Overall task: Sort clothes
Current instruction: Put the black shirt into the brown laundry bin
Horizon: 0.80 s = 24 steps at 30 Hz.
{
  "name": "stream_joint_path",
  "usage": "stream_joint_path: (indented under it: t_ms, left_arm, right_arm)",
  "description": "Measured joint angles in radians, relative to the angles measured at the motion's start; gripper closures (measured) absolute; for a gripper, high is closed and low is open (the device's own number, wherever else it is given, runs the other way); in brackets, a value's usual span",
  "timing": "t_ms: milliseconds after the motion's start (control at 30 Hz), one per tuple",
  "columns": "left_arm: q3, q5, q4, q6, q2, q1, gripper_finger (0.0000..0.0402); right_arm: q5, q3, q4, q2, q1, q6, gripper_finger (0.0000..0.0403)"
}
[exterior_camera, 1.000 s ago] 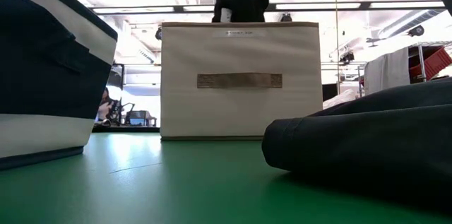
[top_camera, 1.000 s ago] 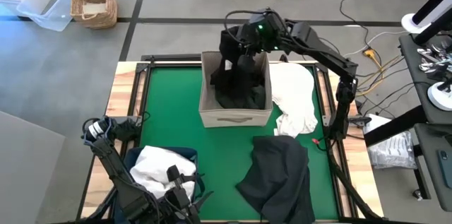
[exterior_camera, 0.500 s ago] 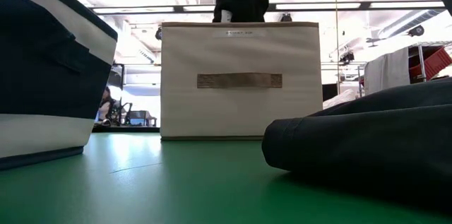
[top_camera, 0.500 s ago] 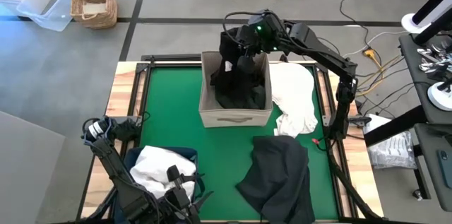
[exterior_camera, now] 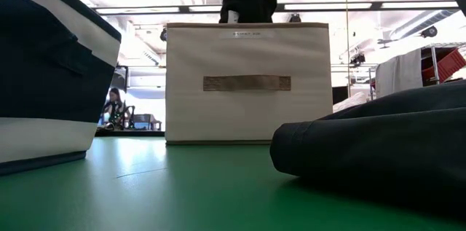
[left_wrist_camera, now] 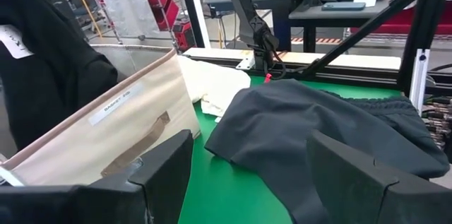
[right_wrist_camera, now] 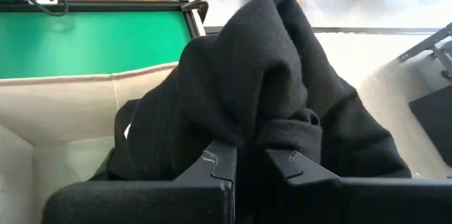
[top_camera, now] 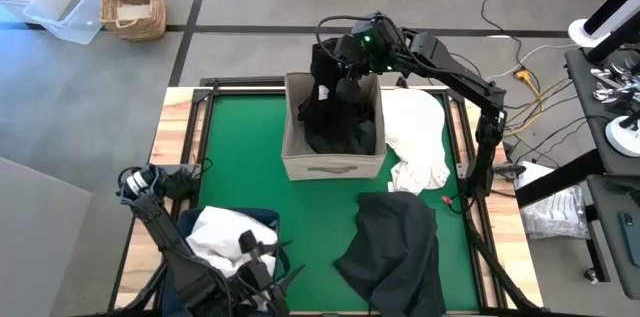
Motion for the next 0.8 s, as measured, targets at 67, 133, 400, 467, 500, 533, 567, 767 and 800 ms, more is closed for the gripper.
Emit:
stream_joint_path:
  t_ms: [67,133,400,467,500,533,567,767,800]
  left_arm:
    - [0.000,0.000,0.000,0.000,0.000,0.006,0.0150]
    - [0.000,0.000,0.000,0.007,0.000,0.011,0.0150]
    - [0.000,0.000,-0.001,0.063,0.000,0.031,0.0150]
    - [0.000,0.000,-0.001,0.082,0.000,0.034,0.0150]
    - [0.000,0.001,-0.001,0.090,0.000,0.036,0.0150]
    - [0.000,0.001,-0.001,0.102,0.000,0.037,0.0150]
    - [0.000,0.001,-0.001,0.112,0.000,0.037,0.0150]
    - [0.000,0.000,-0.002,0.169,0.000,0.037,0.0150]
    - [0.000,-0.001,-0.001,0.182,0.000,0.037,0.0150]
  right_arm:
    - [0.000,0.000,0.000,0.000,0.000,0.000,0.0385]
    - [0.000,-0.001,0.000,0.000,0.000,0.000,0.0385]
    - [0.000,-0.005,-0.005,0.000,0.000,0.008,0.0385]
    - [0.000,-0.005,-0.006,0.000,0.000,0.017,0.0385]
    - [0.000,-0.005,-0.006,0.000,0.000,0.019,0.0385]
    - [0.000,-0.005,-0.006,0.000,0.000,0.019,0.0385]
    - [0.000,-0.005,-0.006,0.000,0.000,0.019,0.0385]
    - [0.000,-0.005,-0.006,0.000,0.000,0.019,0.0385]
    - [0.000,-0.005,-0.006,0.000,0.000,0.019,0.0385]
